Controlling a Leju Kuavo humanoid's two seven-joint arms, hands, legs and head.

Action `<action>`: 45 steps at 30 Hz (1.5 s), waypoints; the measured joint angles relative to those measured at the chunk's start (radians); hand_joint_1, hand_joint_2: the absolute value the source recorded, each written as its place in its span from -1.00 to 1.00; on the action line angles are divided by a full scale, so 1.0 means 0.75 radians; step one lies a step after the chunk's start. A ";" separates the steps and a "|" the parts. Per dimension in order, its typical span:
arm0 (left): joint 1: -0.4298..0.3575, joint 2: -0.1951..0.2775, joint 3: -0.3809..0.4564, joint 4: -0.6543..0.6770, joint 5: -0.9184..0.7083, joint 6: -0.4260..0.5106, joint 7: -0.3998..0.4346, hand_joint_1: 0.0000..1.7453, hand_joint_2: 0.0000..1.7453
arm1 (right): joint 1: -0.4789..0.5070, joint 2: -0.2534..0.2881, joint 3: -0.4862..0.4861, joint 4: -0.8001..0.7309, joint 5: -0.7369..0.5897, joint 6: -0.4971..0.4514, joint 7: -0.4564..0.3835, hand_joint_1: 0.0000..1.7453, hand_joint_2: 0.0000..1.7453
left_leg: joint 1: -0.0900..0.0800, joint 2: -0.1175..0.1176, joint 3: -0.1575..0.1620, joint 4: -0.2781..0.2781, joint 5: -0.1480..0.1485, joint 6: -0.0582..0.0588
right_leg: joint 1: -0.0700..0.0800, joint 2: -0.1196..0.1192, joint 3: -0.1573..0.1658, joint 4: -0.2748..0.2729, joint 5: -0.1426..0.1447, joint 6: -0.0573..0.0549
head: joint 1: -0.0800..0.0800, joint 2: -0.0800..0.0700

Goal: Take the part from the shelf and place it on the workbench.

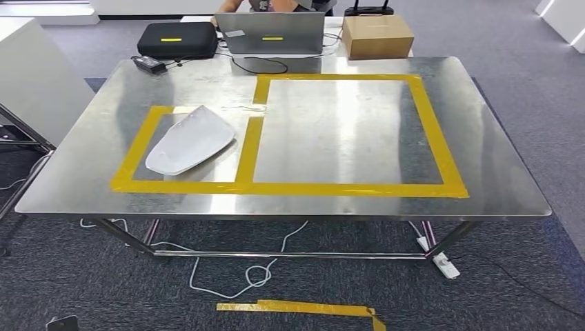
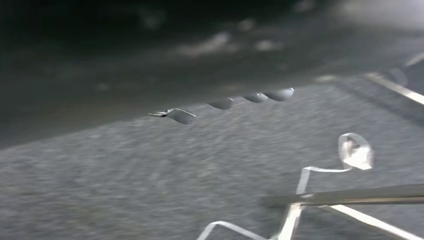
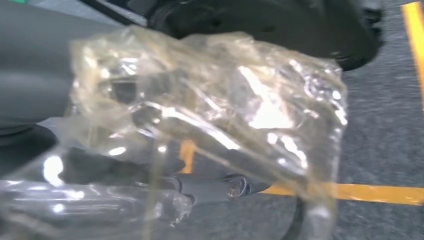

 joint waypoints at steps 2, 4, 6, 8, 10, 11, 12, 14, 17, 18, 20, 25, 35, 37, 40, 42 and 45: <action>-0.013 0.010 0.026 0.065 -0.043 0.000 -0.006 -1.00 -1.00 | -0.006 0.000 -0.016 -0.003 0.027 0.011 -0.008 -1.00 -1.00 | 0.006 0.000 0.064 -0.035 0.014 -0.004 | -0.001 0.000 -0.037 0.011 0.022 0.006 | 0.000 0.000; -0.025 0.016 0.045 0.109 -0.077 -0.001 -0.006 -1.00 -1.00 | -0.013 0.000 -0.030 -0.007 0.043 0.023 -0.019 -1.00 -1.00 | 0.011 -0.002 0.198 -0.227 0.072 -0.002 | -0.001 0.002 -0.069 0.026 0.039 0.017 | -0.001 0.000; -0.039 0.020 0.059 0.141 -0.095 -0.003 -0.005 -1.00 -1.00 | -0.020 0.000 -0.043 -0.013 0.051 0.030 -0.025 -1.00 -1.00 | 0.007 -0.009 0.276 -0.360 0.103 0.012 | 0.000 0.002 -0.088 0.038 0.055 0.034 | 0.003 0.000; -0.045 0.022 0.072 0.164 -0.102 -0.004 -0.005 -1.00 -1.00 | -0.025 0.000 -0.052 -0.017 0.053 0.033 -0.027 -1.00 -1.00 | -0.003 -0.014 0.273 -0.372 0.118 0.036 | -0.002 0.002 -0.094 0.037 0.076 0.053 | 0.007 0.000; -0.047 0.024 0.083 0.181 -0.105 -0.004 -0.005 -1.00 -1.00 | -0.026 0.000 -0.061 -0.018 0.055 0.033 -0.027 -1.00 -1.00 | -0.005 -0.008 0.251 -0.372 0.143 0.062 | -0.010 0.002 -0.105 0.044 0.071 0.069 | 0.008 0.000; -0.049 0.024 0.085 0.187 -0.106 -0.004 -0.005 -1.00 -1.00 | -0.025 0.000 -0.066 -0.019 0.056 0.033 -0.027 -1.00 -1.00 | -0.005 -0.004 0.235 -0.374 0.159 0.074 | -0.012 0.003 -0.119 0.071 0.031 0.074 | 0.010 0.000; -0.050 0.025 0.087 0.191 -0.106 -0.004 -0.005 -1.00 -1.00 | -0.026 0.000 -0.069 -0.019 0.057 0.033 -0.027 -1.00 -1.00 | -0.004 -0.001 0.215 -0.376 0.175 0.084 | -0.013 0.004 -0.140 0.127 -0.034 0.076 | 0.013 0.000; -0.051 0.028 0.091 0.200 -0.112 -0.007 -0.005 -1.00 -1.00 | -0.029 0.000 -0.072 -0.020 0.063 0.033 -0.031 -1.00 -1.00 | -0.009 0.004 0.173 -0.374 0.206 0.093 | -0.013 0.005 -0.184 0.298 -0.179 0.079 | 0.019 0.000; -0.052 0.029 0.098 0.214 -0.147 -0.026 -0.005 -1.00 -1.00 | -0.036 -0.002 -0.078 -0.018 0.078 0.024 -0.042 -1.00 -1.00 | -0.019 0.008 0.107 -0.369 0.256 0.092 | -0.011 0.004 -0.144 0.418 -0.189 0.075 | 0.019 0.000; -0.054 0.029 0.098 0.222 -0.163 -0.034 -0.004 -1.00 -1.00 | -0.038 -0.004 -0.081 -0.014 0.080 0.017 -0.045 -1.00 -1.00 | -0.021 0.008 0.088 -0.368 0.271 0.090 | -0.009 0.004 -0.085 0.368 -0.150 0.070 | 0.019 0.000; -0.065 0.030 0.098 0.248 -0.197 -0.047 0.000 -1.00 -1.00 | -0.051 -0.015 -0.084 0.004 0.073 -0.004 -0.050 -1.00 -1.00 | -0.026 0.008 0.062 -0.364 0.299 0.084 | -0.002 0.004 0.081 0.165 -0.110 0.055 | 0.020 0.000; -0.115 0.035 0.080 0.350 -0.251 -0.027 -0.002 -1.00 -1.00 | -0.092 -0.072 -0.095 0.116 0.050 -0.071 -0.042 -1.00 -1.00 | -0.027 0.008 0.023 -0.358 0.358 0.050 | 0.007 0.001 0.191 -0.061 -0.123 0.024 | 0.020 0.000; -0.171 0.037 0.000 0.421 -0.246 -0.035 0.004 -1.00 -1.00 | -0.132 -0.260 -0.093 0.395 0.076 -0.148 -0.029 -1.00 -1.00 | -0.002 -0.002 0.153 -0.156 0.167 0.022 | 0.008 -0.007 -0.031 0.015 0.016 0.013 | 0.012 0.000; -0.175 0.037 -0.012 0.421 -0.228 -0.055 0.017 -1.00 -1.00 | -0.136 -0.281 -0.093 0.437 0.079 -0.161 -0.034 -1.00 -1.00 | -0.007 -0.005 0.249 -0.314 0.146 0.037 | 0.010 -0.007 -0.062 0.029 0.038 0.028 | 0.013 0.000; -0.171 0.036 -0.020 0.420 -0.187 -0.090 0.036 -1.00 -1.00 | -0.138 -0.311 -0.092 0.491 0.082 -0.181 -0.041 -1.00 -1.00 | -0.012 -0.003 0.245 -0.371 0.145 0.063 | 0.007 -0.008 -0.092 0.034 0.064 0.055 | 0.014 0.000; -0.165 0.033 -0.026 0.418 -0.169 -0.103 0.045 -1.00 -1.00 | -0.136 -0.326 -0.092 0.518 0.083 -0.194 -0.048 -1.00 -1.00 | -0.009 0.002 0.217 -0.377 0.173 0.088 | 0.005 -0.003 -0.124 0.085 -0.003 0.071 | 0.018 0.000; -0.160 0.028 -0.043 0.409 -0.148 -0.114 0.056 -1.00 -1.00 | -0.140 -0.341 -0.092 0.551 0.083 -0.209 -0.061 -1.00 -1.00 | -0.014 0.005 0.164 -0.376 0.216 0.103 | 0.000 0.001 -0.190 0.325 -0.179 0.084 | 0.022 0.000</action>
